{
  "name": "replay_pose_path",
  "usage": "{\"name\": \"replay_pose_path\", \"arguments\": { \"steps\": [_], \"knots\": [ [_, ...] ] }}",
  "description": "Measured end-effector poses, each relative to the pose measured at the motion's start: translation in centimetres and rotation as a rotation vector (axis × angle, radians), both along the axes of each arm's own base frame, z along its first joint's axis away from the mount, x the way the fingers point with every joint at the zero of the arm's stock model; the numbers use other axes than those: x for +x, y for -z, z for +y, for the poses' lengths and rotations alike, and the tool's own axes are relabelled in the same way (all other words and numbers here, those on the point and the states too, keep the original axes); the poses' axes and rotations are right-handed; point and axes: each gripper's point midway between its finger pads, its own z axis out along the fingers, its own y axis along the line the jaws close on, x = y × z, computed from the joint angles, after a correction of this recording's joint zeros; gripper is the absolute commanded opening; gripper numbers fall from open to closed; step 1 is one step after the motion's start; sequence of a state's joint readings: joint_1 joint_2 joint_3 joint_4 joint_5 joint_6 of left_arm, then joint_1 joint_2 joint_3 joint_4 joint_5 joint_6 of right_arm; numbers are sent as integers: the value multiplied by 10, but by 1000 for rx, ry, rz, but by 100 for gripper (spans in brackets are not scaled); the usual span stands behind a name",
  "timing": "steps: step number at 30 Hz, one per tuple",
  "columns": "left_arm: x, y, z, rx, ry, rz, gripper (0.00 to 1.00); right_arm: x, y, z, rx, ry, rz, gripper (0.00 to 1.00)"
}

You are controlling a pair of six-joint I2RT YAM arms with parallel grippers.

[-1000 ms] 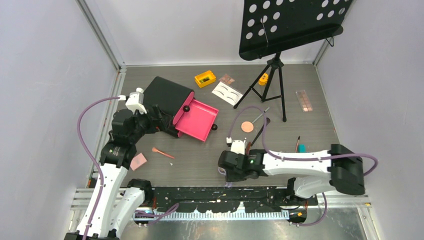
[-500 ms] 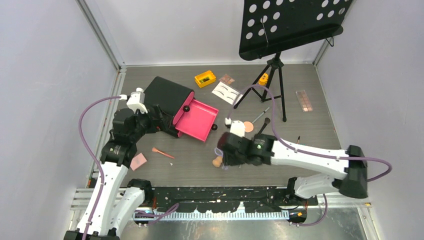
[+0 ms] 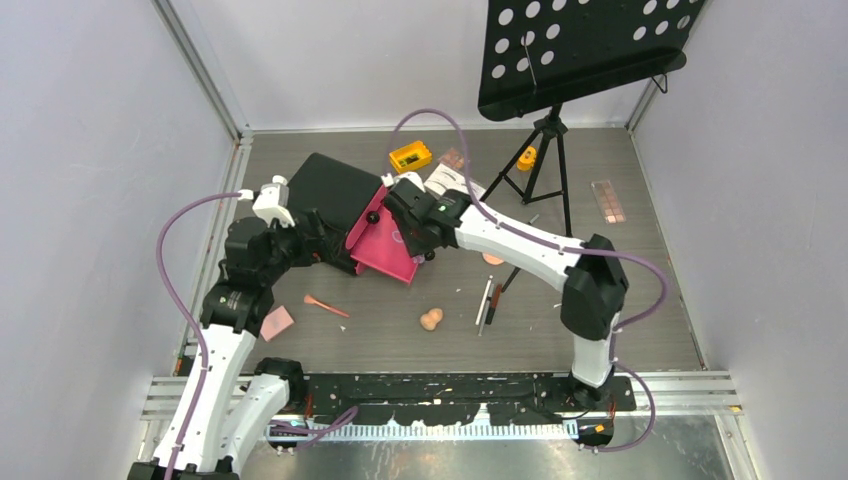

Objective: Organize the makeup
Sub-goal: Place the makeup tool in the drawer.

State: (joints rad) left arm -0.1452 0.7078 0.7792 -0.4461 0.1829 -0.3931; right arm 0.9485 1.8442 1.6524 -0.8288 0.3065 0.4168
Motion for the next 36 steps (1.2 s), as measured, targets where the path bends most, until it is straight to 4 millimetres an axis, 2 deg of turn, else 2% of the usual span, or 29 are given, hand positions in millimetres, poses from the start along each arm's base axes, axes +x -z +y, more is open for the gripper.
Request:
{"name": "replay_pose_path", "arguments": {
  "steps": [7,9,13,16,21,23,26,28,32,34,36],
  "knots": [
    [0,-1,2,5,-10,-6,94,28,15,15,-179,-237,-64,34],
    [0,-1,3,8,-12,-8,94,36,19,19,-220,-298,-80,37],
    [0,-3,5,14,-20,-16,95,49,28,25,-284,-382,-103,68],
    [0,-3,5,15,-22,-19,95,57,33,24,-313,-414,-117,79],
    [-1,-2,6,19,-28,-15,95,68,27,26,-299,-406,-157,80],
    [-1,-1,7,23,-31,-8,95,68,25,27,-273,-374,-164,77],
    [-2,1,10,29,-44,-1,95,61,18,19,-210,-271,-164,76],
    [-2,1,12,32,-61,-1,95,50,11,7,-154,-197,-163,76],
    [-2,4,19,26,-110,15,95,24,-4,-24,-62,-56,-169,75],
    [-2,2,22,17,-140,12,95,8,-5,-47,-31,18,-162,73],
    [-1,1,26,11,-170,9,95,-8,-1,-56,15,31,-148,72]
  ]
}}
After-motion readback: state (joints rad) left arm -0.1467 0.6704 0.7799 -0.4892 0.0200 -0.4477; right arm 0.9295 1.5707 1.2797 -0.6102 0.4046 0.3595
